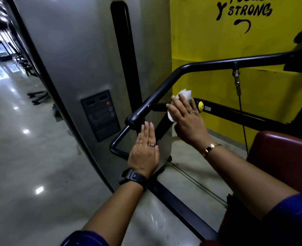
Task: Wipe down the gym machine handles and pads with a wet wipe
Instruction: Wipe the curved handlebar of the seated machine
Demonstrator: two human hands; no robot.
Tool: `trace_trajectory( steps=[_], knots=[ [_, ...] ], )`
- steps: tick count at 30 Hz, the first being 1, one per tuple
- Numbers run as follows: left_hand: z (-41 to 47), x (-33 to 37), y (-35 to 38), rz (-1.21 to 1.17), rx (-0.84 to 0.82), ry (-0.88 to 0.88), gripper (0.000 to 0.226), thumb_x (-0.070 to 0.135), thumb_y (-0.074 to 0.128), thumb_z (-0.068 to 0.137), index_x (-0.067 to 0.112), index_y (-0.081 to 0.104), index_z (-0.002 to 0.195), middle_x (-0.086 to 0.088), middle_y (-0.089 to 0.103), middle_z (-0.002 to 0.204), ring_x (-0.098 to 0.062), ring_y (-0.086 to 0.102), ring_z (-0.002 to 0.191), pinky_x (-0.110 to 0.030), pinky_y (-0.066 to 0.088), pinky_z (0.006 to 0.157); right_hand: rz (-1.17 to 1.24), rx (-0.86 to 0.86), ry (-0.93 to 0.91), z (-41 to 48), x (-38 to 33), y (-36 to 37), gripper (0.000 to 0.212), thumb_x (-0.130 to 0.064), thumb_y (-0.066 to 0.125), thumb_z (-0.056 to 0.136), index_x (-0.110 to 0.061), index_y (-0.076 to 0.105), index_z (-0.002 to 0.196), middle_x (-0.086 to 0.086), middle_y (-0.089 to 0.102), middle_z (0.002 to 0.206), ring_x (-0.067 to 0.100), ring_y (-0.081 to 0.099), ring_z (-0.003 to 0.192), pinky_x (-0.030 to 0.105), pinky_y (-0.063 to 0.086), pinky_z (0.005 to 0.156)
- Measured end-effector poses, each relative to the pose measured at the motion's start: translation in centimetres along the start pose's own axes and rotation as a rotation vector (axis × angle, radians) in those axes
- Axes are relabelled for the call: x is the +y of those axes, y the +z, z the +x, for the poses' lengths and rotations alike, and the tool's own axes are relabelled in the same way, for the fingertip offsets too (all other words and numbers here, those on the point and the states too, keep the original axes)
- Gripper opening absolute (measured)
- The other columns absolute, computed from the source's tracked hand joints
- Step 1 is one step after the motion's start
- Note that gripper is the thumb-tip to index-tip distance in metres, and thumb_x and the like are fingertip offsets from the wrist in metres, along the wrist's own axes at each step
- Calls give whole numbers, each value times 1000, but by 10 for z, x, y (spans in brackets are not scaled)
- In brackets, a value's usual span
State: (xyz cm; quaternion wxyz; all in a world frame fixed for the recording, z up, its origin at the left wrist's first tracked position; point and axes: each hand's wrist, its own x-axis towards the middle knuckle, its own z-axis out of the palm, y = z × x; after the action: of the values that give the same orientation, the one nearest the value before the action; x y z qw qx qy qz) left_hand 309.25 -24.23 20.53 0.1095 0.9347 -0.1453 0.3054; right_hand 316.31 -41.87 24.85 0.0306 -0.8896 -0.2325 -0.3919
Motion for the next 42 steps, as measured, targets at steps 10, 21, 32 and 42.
trace_trajectory(
  steps=[10, 21, 32, 42],
  knots=[
    [-2, -4, 1, 5, -20, 17, 83, 21, 38, 82, -2, 3, 153, -28, 42, 145, -36, 45, 134, -44, 42, 106, -40, 53, -278, -41, -25, 19, 75, -4, 41, 83, -20, 18, 152, 6, 16, 158, 25, 10, 147, 43, 9, 121],
    [-2, -5, 5, -6, 68, 41, 81, 25, 35, 89, 1, -9, 152, -28, 44, 144, -37, 48, 131, -41, 44, 103, -23, 43, 23, 6, -21, 5, 48, -7, 52, 80, -7, 52, 128, 17, 44, 145, 34, 26, 143, 43, 6, 118],
    [-2, -6, 6, -78, 34, 31, 65, 21, 37, 89, -7, 21, 145, -27, 44, 144, -36, 48, 132, -42, 51, 99, 285, 63, 149, -33, -26, 24, 112, 7, 53, 70, -25, -17, 151, -5, -26, 157, 16, -14, 147, 39, 25, 116],
    [-3, -6, 10, -94, 119, 64, 69, 25, 31, 98, 4, -4, 154, -23, 42, 146, -32, 47, 132, -40, 52, 95, 1435, 104, 807, -24, -102, -28, 79, 0, 38, 87, -27, -1, 150, -15, 5, 155, -1, 14, 142, 32, 29, 115]
  ],
)
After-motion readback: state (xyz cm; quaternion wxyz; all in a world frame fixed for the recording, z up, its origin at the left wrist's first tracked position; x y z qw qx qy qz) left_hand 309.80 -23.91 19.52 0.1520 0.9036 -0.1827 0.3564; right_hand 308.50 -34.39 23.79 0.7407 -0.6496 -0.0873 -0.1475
